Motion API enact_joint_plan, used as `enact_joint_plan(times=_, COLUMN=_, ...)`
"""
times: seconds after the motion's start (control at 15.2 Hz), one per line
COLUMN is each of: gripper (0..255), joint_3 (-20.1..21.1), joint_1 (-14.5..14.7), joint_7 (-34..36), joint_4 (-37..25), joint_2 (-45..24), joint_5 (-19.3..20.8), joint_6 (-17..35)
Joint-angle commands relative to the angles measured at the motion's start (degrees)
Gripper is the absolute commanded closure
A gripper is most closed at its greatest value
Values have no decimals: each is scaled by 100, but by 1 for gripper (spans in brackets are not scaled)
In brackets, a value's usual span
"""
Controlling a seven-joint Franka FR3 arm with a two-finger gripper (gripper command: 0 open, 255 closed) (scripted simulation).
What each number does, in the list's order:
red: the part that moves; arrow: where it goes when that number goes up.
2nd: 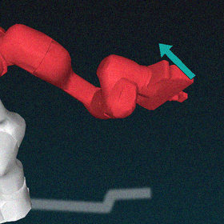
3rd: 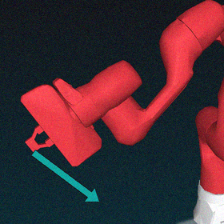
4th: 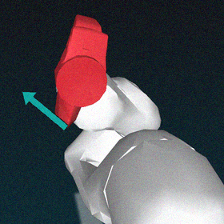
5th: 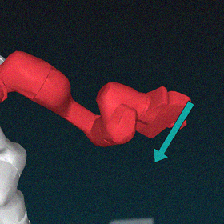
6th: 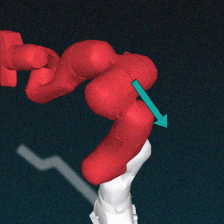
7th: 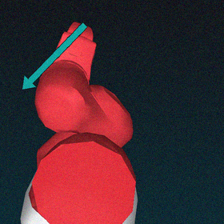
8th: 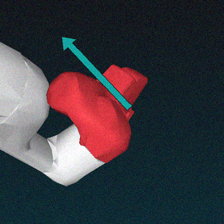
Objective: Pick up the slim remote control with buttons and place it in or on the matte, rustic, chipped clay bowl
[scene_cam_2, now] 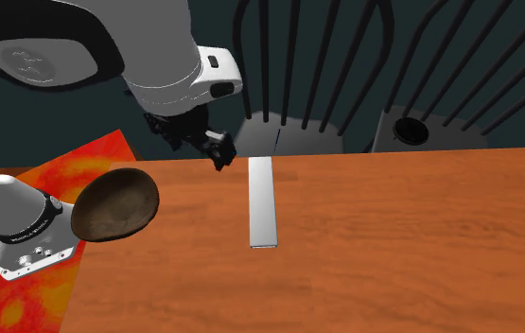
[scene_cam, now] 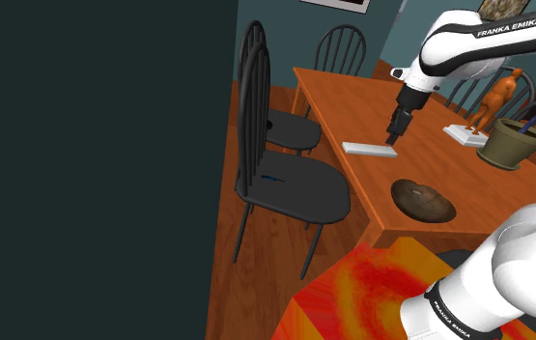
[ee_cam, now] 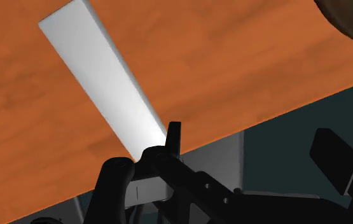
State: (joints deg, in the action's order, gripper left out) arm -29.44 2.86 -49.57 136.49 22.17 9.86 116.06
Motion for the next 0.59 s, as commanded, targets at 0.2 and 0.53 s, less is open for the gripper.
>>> enact_joint_plan(times=0.2, gripper=0, joint_3=-619, joint_1=280, joint_7=-1453, joint_4=-556, joint_2=-1218, joint_5=-425, joint_6=567)
enact_joint_plan(times=0.53, gripper=0, joint_3=-930, joint_1=300, joint_7=-3080, joint_4=-1334, joint_2=-2636, joint_5=-1342, joint_6=918)
